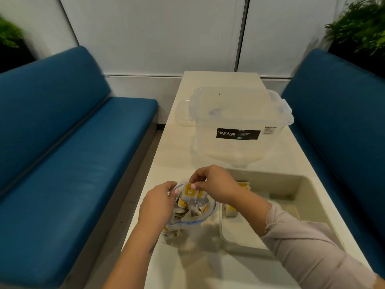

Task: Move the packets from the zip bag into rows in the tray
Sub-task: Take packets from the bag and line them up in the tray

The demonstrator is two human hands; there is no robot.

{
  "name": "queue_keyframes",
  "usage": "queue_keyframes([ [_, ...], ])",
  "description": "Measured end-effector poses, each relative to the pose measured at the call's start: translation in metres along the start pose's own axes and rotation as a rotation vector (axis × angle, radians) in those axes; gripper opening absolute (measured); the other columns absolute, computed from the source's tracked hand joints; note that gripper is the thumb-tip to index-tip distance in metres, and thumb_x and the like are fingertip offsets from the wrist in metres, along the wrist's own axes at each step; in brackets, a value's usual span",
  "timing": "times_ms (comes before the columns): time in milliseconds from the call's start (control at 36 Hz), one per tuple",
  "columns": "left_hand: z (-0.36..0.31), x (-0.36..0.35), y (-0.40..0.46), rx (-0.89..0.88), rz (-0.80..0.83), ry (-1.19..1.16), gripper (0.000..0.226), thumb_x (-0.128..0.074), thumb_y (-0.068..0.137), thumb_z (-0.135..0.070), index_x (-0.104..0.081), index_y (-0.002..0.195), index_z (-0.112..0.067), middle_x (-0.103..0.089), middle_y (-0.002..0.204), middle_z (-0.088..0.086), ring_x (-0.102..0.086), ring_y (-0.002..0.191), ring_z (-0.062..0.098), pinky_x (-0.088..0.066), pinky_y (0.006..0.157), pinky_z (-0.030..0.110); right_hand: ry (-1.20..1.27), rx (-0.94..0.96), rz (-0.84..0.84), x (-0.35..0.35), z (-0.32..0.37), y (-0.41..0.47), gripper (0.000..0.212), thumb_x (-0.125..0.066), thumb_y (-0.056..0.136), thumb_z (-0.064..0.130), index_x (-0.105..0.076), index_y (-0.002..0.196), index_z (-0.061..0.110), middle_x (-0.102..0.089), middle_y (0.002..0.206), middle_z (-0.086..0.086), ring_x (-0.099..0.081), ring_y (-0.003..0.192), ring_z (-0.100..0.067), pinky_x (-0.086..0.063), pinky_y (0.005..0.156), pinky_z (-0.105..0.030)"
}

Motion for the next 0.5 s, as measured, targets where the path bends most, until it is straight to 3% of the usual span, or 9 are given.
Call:
queue_keyframes([
  [139, -0.018, 0.014, -0.003, -0.121, -0.124, -0.138, 0.038, -0.039, 0.098, -0.038, -0.061, 0.122, -0.020, -0.062, 0.121, -0.004, -0.054, 0.107, 0.008, -0.036, 0.084, 0.018, 0.107, 0.001, 0.052, 0.010, 0.004, 0.001, 0.014, -0.070, 0.085, 0.018, -0.073, 0.098, 0.014, -0.066, 0.083, 0.003, -0.059, 0.080, -0.010, -0.046, 0.074, -0.021],
  [194, -0.029, 0.024, -0.006, -0.172, -0.166, -0.283, 0.043, -0.038, 0.094, -0.045, -0.064, 0.118, -0.021, -0.064, 0.114, -0.008, -0.054, 0.102, 0.002, -0.039, 0.081, 0.014, 0.175, 0.008, 0.071, 0.016, 0.007, 0.001, 0.012, -0.070, 0.085, 0.018, -0.073, 0.096, 0.014, -0.067, 0.081, 0.003, -0.058, 0.073, -0.007, -0.047, 0.068, -0.018],
  [250, -0.040, 0.026, -0.008, -0.213, -0.081, -0.450, 0.045, -0.041, 0.088, -0.053, -0.065, 0.115, -0.026, -0.066, 0.107, -0.015, -0.060, 0.098, 0.000, -0.046, 0.080, 0.014, 0.238, 0.021, 0.084, 0.022, 0.012, -0.001, 0.011, -0.070, 0.085, 0.018, -0.072, 0.095, 0.014, -0.065, 0.075, 0.005, -0.054, 0.062, -0.003, -0.043, 0.055, -0.013],
  [333, -0.052, 0.016, -0.006, -0.193, 0.156, -0.627, 0.035, -0.057, 0.083, -0.057, -0.064, 0.109, -0.035, -0.070, 0.099, -0.013, -0.065, 0.095, 0.004, -0.054, 0.081, 0.025, 0.326, 0.044, 0.070, 0.035, 0.015, -0.004, 0.010, -0.070, 0.085, 0.016, -0.071, 0.094, 0.014, -0.065, 0.073, -0.003, -0.049, 0.056, -0.009, -0.041, 0.050, -0.016],
  [389, -0.058, 0.007, -0.005, -0.161, 0.274, -0.661, 0.029, -0.067, 0.083, -0.043, -0.062, 0.109, -0.031, -0.071, 0.099, -0.006, -0.068, 0.093, 0.013, -0.056, 0.079, 0.030, 0.371, 0.038, 0.058, 0.043, 0.014, -0.005, 0.011, -0.070, 0.084, 0.014, -0.069, 0.095, 0.014, -0.065, 0.072, -0.006, -0.046, 0.052, -0.009, -0.040, 0.049, -0.017],
  [500, -0.066, -0.005, -0.008, -0.103, 0.348, -0.834, 0.023, -0.066, 0.084, -0.019, -0.065, 0.106, -0.012, -0.072, 0.098, 0.011, -0.070, 0.091, 0.023, -0.058, 0.076, 0.033, 0.381, 0.000, 0.021, 0.054, 0.006, -0.008, 0.014, -0.069, 0.086, 0.018, -0.068, 0.099, 0.013, -0.064, 0.068, 0.001, -0.046, 0.049, -0.008, -0.041, 0.050, -0.018],
])
Point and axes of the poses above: each hand's wrist, its own y-axis towards the middle knuckle, its own x-axis out of the back of the hand, z = x × y, the point moved 6 cm from there along y, towards the middle knuckle
